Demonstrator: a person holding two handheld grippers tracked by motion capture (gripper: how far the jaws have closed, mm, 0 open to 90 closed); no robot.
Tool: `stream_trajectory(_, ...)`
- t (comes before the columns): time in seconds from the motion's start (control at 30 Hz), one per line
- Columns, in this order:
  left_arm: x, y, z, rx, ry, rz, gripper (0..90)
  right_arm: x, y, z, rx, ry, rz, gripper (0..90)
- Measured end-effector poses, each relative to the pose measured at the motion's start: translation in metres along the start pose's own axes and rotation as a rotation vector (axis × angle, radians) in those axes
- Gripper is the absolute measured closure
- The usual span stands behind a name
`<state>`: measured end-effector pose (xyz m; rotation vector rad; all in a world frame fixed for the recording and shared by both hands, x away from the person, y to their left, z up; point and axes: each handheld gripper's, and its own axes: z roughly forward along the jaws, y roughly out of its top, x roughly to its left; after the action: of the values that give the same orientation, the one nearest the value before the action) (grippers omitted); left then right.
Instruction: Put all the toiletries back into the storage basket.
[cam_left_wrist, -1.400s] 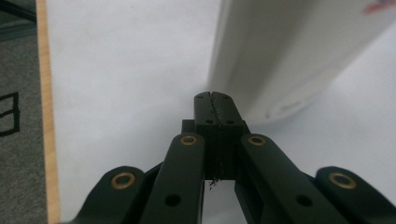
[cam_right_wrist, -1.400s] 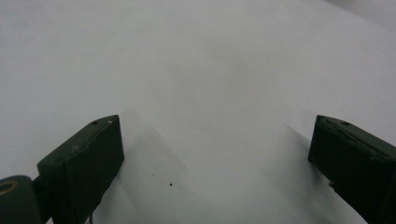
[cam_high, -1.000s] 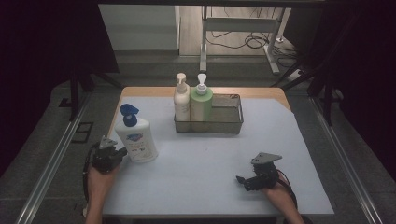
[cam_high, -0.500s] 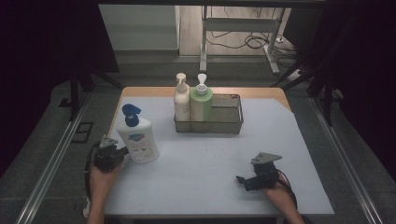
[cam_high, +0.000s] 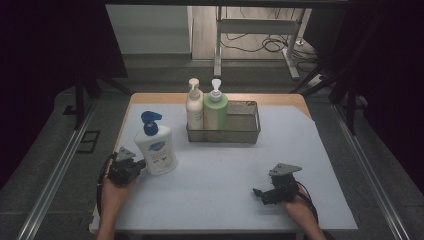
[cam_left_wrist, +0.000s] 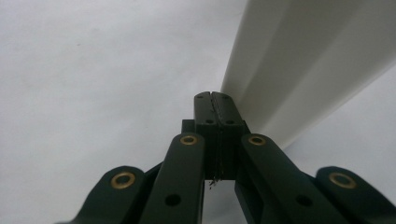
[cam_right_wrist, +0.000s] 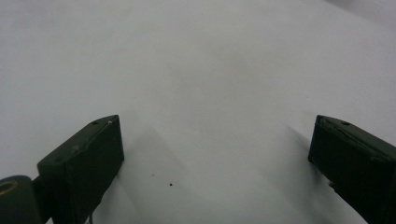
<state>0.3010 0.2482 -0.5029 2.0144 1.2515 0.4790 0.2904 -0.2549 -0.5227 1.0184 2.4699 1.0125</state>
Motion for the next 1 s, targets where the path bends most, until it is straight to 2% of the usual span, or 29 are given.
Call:
stream_trajectory(0.23,-0.008,0.003,0.003,0.011,-0.033,0.043,89.3,0.000,0.000,0.000,0.000,0.000,-0.001,2.8)
stream_trajectory(0.37,-0.010,0.007,0.006,0.012,-0.022,0.059,89.1,0.000,0.000,0.000,0.000,0.000,-0.001,2.8)
stream_trajectory(0.7,-0.007,0.019,0.011,-0.008,-0.027,0.046,89.1,0.000,0.000,0.000,0.000,0.001,-0.001,2.8)
stream_trajectory(0.87,-0.012,0.018,0.012,-0.005,-0.056,0.066,89.2,0.000,0.000,0.000,0.000,0.000,-0.001,2.8)
stream_trajectory(1.0,-0.014,0.016,0.013,-0.005,-0.077,0.060,89.2,0.000,0.000,0.000,-0.001,0.001,-0.001,2.8)
